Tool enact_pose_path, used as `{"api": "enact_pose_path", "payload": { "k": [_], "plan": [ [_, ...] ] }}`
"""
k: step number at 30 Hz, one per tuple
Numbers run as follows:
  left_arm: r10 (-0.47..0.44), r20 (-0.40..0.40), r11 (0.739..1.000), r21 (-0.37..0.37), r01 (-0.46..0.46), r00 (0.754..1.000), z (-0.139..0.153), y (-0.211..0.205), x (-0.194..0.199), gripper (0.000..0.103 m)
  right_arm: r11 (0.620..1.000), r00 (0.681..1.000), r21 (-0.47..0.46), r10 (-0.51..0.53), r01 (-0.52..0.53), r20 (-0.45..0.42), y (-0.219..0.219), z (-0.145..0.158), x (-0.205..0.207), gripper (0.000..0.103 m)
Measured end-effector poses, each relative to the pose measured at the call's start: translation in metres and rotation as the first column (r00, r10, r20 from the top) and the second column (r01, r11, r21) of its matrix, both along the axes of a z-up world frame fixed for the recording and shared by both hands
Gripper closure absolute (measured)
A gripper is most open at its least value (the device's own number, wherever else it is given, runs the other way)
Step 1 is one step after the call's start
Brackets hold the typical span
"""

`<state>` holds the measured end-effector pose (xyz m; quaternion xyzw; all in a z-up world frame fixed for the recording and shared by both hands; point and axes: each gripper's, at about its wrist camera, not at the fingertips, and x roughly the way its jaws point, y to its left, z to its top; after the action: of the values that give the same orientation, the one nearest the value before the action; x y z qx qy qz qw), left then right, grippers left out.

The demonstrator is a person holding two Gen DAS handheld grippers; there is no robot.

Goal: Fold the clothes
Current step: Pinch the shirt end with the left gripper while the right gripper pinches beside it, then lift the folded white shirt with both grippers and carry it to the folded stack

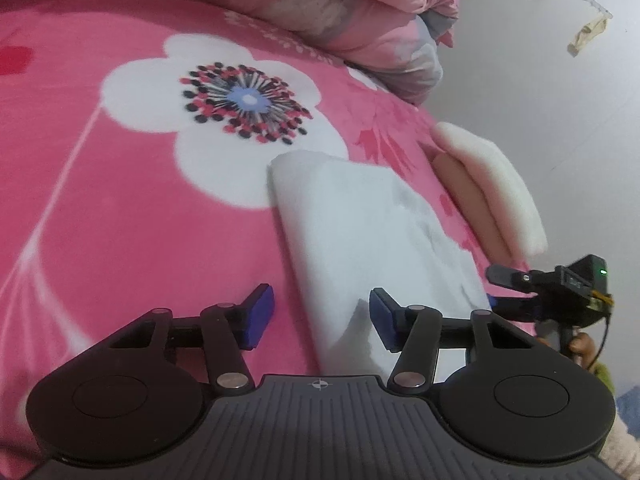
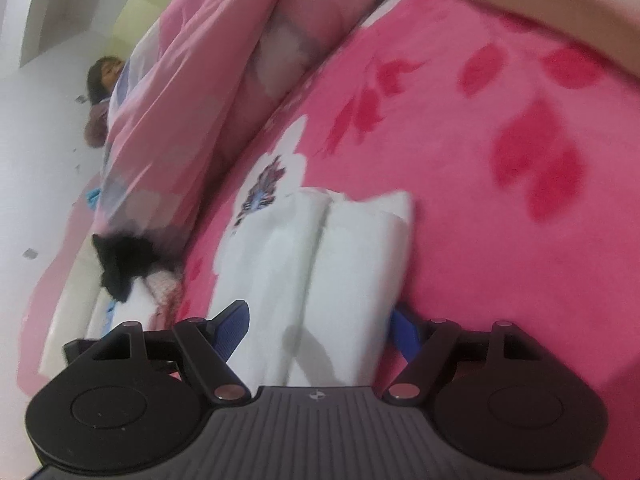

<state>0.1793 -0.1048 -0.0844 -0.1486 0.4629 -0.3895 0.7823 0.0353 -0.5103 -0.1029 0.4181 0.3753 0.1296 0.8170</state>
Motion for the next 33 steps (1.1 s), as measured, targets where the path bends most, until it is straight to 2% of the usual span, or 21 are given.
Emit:
{"api": "enact_pose_path", "payload": {
  "k": [5,8,11,13,15,16,22,28,33],
  "plan": [
    [-0.023,-0.007,1.0,-0.014,0.023,1.0,-0.004,-0.02,0.022,0.059,0.995,0.996,0.064,0.082,-0.083,0.019,-0.002,-0.005,0.041,0.027],
    [-0.02,-0.008,1.0,-0.014,0.02,1.0,-0.006,-0.028,0.029,0.067,0.991,0.993,0.059,0.115,-0.117,0.021,0.005,-0.006,0.061,0.033],
    [-0.01,0.009,1.0,-0.014,0.01,1.0,-0.006,-0.031,0.03,0.078,0.989,0.989,0.009,0.146,-0.146,0.023,0.017,-0.005,0.072,0.046],
    [-0.003,0.035,1.0,-0.01,0.003,0.999,-0.004,-0.033,0.028,0.088,0.988,0.988,-0.031,0.155,-0.154,0.014,0.024,-0.004,0.073,0.074],
    [0.001,0.072,1.0,-0.01,0.0,0.997,0.001,-0.033,0.023,0.092,0.986,0.988,-0.066,0.154,-0.153,0.014,0.03,-0.003,0.072,0.088],
    [0.004,0.09,1.0,-0.014,-0.002,0.996,0.007,-0.033,0.019,0.094,0.985,0.989,-0.091,0.147,-0.145,0.02,0.033,0.0,0.07,0.091],
    [0.014,0.215,0.999,-0.05,-0.004,0.977,0.052,-0.03,-0.012,0.095,0.964,0.983,-0.248,0.129,-0.094,0.128,0.053,0.046,0.041,0.097],
    [0.004,0.373,0.995,-0.098,0.035,0.928,0.104,-0.028,-0.066,0.095,0.915,0.962,-0.403,0.117,-0.008,0.247,0.073,0.104,-0.012,0.097],
    [-0.021,0.45,0.987,-0.136,0.091,0.893,0.142,-0.043,-0.103,0.095,0.869,0.933,-0.485,0.087,0.101,0.35,0.077,0.149,-0.062,0.097]
  ]
}}
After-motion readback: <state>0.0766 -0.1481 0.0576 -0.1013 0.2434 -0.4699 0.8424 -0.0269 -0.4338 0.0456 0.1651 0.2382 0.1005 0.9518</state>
